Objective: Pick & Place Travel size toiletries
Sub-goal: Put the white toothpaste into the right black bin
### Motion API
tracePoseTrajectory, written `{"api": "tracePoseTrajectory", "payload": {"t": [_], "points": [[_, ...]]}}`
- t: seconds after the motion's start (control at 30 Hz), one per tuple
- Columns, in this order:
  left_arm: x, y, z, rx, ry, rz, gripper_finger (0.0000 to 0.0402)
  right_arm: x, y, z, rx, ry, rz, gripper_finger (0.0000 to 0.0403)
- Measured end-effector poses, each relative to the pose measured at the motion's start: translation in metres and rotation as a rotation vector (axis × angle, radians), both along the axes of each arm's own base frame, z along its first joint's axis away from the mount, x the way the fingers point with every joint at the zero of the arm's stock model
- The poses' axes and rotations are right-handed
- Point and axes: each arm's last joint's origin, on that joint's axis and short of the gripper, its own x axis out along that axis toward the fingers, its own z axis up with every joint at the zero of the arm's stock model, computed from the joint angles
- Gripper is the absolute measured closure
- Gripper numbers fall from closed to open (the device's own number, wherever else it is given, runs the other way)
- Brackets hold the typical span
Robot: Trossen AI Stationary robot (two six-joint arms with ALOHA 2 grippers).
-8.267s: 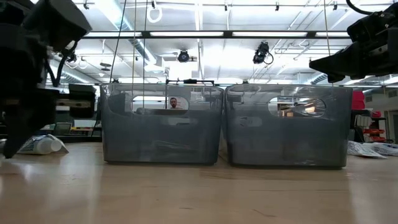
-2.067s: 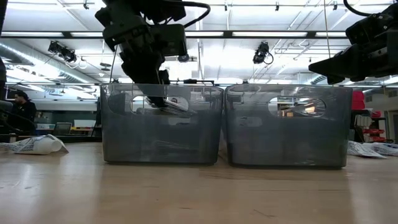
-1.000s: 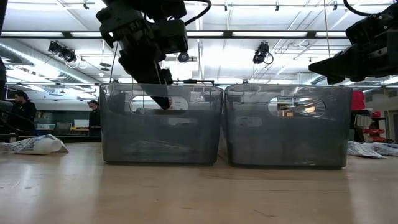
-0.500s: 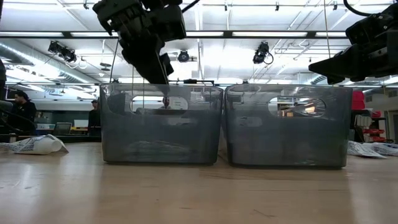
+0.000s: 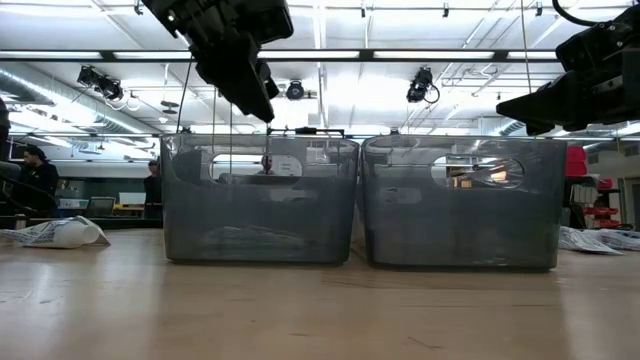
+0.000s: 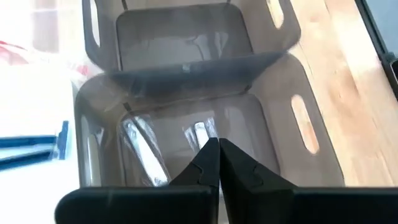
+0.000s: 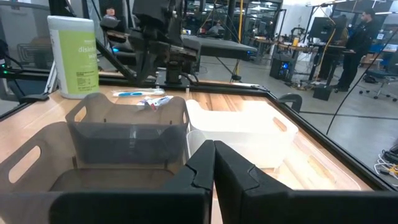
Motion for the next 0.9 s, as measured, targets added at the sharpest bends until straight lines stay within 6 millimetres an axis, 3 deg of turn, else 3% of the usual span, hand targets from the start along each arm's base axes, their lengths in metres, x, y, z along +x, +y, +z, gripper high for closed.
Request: {"api": "tracePoseTrajectory", "payload": {"t": [0.27,0.53,0.9], "points": [[-0.011,0.001,0.018,0.033,-0.057,-0.016,0.0397,0.0,0.0,0.0,0.0,-0.002,0.0,0.039],[-0.037,0.0,0.033,0.075,-0.031,-0.051,0.0397,0.0,0.0,-0.001,0.001,0.007,0.0,0.039],[-0.043,0.001,0.036,0.083,-0.016,-0.05,0.0399,0.001,0.0,-0.001,0.002,0.018,0.0,0.0389]]}}
